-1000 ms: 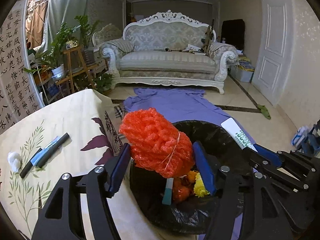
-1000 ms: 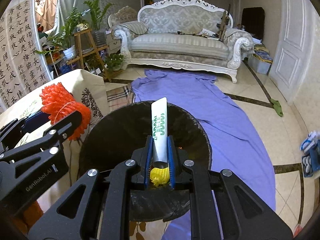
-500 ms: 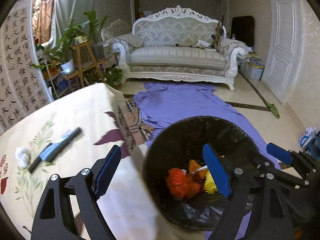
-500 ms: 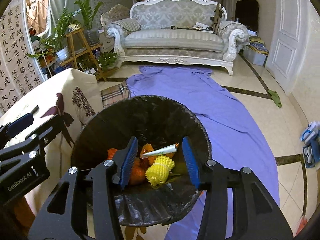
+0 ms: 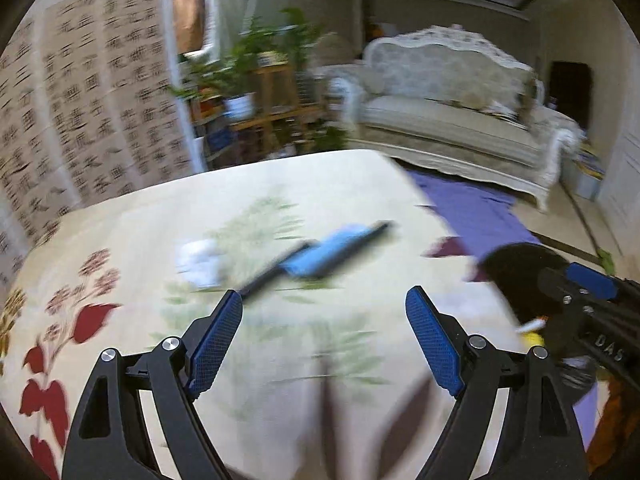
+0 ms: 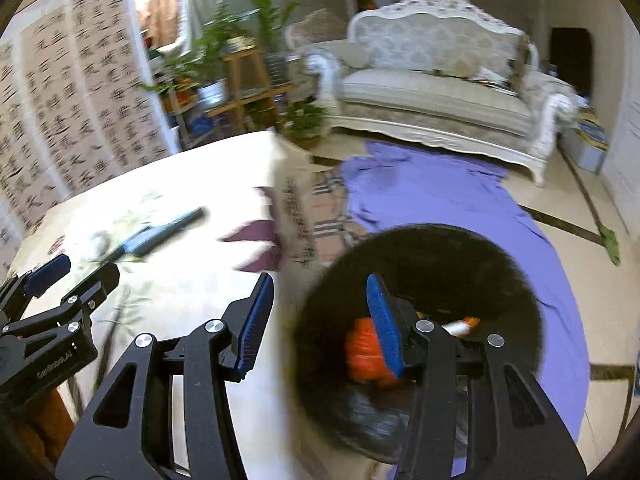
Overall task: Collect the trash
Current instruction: 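Move both open tools back toward the black markers and white cotton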
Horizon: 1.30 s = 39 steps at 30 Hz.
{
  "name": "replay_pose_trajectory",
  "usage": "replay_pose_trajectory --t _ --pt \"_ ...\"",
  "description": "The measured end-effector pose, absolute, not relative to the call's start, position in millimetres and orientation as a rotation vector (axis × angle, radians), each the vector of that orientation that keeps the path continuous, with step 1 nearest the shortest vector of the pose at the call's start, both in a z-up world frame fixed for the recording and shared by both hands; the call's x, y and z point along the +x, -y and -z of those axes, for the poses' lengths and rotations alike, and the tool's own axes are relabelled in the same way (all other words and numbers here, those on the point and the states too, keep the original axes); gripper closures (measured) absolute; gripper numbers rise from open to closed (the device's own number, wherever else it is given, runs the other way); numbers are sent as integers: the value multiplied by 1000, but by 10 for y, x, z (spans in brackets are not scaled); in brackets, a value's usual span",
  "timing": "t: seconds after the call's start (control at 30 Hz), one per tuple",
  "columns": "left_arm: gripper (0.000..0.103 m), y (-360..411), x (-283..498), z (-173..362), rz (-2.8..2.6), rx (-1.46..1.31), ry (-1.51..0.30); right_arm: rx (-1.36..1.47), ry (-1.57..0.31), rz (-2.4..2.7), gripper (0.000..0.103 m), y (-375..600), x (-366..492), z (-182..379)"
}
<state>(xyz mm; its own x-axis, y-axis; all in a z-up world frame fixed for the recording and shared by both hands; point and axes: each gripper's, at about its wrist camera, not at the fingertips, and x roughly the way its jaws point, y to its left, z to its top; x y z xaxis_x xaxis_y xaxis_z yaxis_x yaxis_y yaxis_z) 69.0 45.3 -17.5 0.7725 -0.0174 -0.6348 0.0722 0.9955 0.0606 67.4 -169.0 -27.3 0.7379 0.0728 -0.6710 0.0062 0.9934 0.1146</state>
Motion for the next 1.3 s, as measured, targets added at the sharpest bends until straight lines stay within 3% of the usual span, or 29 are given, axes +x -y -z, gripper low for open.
replay_pose_trajectory --t 0.4,0.97,1.3 --pt "22 -1616 921 338 -199 33 -745 5 -845 -118 56 914 1323 487" --pt "22 -1983 1245 412 -176 -60 -799 -71 -881 -80 57 651 2056 537" --pt "22 -2038 1352 422 -167 -73 -808 -4 -831 -57 56 630 1918 399"
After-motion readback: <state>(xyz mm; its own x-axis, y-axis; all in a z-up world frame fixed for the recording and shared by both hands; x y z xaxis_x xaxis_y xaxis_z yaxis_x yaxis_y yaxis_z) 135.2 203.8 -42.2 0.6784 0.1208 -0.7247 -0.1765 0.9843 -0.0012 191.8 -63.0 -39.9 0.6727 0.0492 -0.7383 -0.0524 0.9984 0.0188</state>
